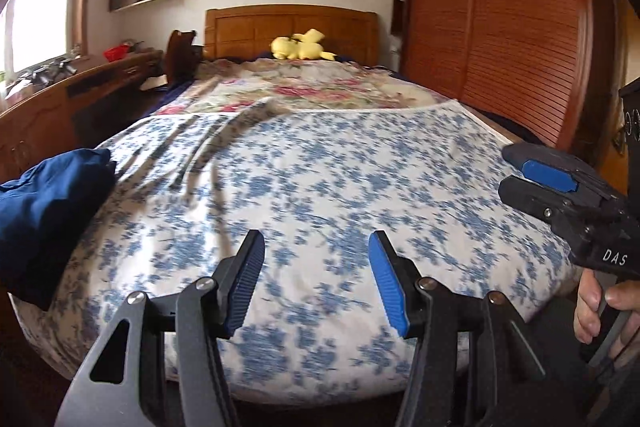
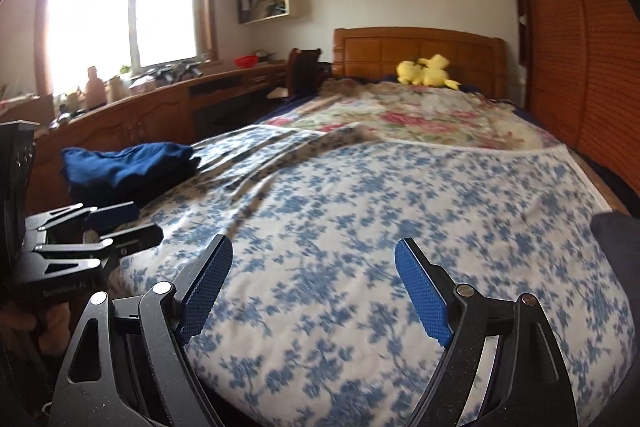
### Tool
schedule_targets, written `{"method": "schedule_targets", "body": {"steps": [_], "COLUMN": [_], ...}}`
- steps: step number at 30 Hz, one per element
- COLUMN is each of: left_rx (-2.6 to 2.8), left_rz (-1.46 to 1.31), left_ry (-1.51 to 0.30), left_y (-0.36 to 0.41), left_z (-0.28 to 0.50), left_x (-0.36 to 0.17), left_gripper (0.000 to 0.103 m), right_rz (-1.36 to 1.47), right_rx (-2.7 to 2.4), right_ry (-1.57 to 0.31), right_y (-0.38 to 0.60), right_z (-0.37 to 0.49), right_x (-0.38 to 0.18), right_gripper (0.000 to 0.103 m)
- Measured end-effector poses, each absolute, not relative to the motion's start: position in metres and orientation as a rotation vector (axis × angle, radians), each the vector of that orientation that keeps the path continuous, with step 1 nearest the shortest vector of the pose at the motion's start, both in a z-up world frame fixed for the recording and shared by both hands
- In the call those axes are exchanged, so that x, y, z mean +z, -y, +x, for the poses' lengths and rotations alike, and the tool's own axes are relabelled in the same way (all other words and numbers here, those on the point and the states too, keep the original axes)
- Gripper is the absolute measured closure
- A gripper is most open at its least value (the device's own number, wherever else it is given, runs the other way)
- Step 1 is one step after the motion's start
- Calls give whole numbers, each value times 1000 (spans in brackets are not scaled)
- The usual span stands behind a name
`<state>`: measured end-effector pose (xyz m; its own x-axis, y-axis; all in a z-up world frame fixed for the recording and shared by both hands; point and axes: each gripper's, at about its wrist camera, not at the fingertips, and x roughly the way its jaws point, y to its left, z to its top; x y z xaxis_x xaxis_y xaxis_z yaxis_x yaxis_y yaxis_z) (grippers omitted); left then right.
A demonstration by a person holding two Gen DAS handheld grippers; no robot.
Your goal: Fold large clothes
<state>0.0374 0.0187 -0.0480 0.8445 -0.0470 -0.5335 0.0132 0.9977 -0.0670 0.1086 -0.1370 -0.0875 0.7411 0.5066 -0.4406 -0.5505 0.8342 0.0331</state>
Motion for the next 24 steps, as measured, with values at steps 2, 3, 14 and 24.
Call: {"method": "schedule_targets", "body": {"steps": [2,3,14,24], "left_rx": [-37,-40,-55,-52], "left_rz": [-44,-38,-37,-37], "left_ry": [-562,-559,-483,-399], "left_y": [-8,-3,18,15], "left_z": [37,38,34,12], "left_x": [-47,-47,-2,43], "left_gripper": [50,50,50,50], "right_rz": [-89,-85,-53,-24], "right_rx": [547,531,431,383], "right_ry": [-451,-451,-418,-311], "right_y": [151,158,201,214], "right_z": [104,102,86,65], "right_x": [-88,-88,-71,-21], "right_gripper": [18,18,18,18]}}
